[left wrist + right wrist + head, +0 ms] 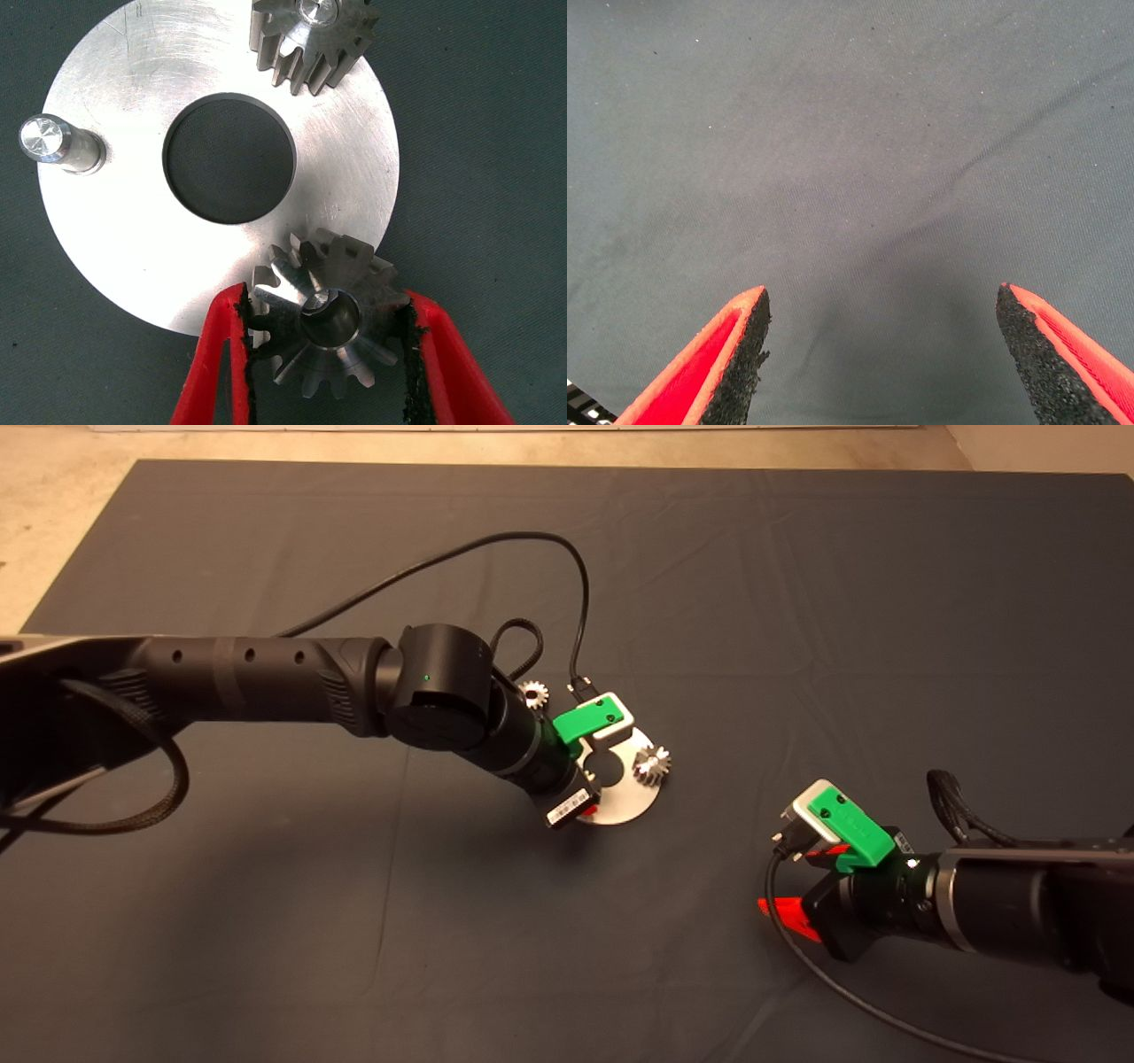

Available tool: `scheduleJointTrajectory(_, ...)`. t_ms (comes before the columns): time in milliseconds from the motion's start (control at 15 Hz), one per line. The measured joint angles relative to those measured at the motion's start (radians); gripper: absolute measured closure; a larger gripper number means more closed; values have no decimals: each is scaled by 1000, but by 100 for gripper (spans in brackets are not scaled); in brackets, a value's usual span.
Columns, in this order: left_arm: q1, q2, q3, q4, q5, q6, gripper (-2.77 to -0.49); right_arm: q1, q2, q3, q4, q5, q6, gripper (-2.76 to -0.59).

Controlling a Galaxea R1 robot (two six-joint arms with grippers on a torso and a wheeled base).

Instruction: Install three planetary gears onto the carrier pins

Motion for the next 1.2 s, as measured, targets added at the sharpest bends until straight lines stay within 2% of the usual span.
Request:
scheduleJointTrajectory(1067,1,0,-4,0,2,19,-70,0,0,0,0,0,0,-189)
scheduleJointTrajectory(1200,16,0,-14,7,4,24,-70,0,0,0,0,0,0,-189)
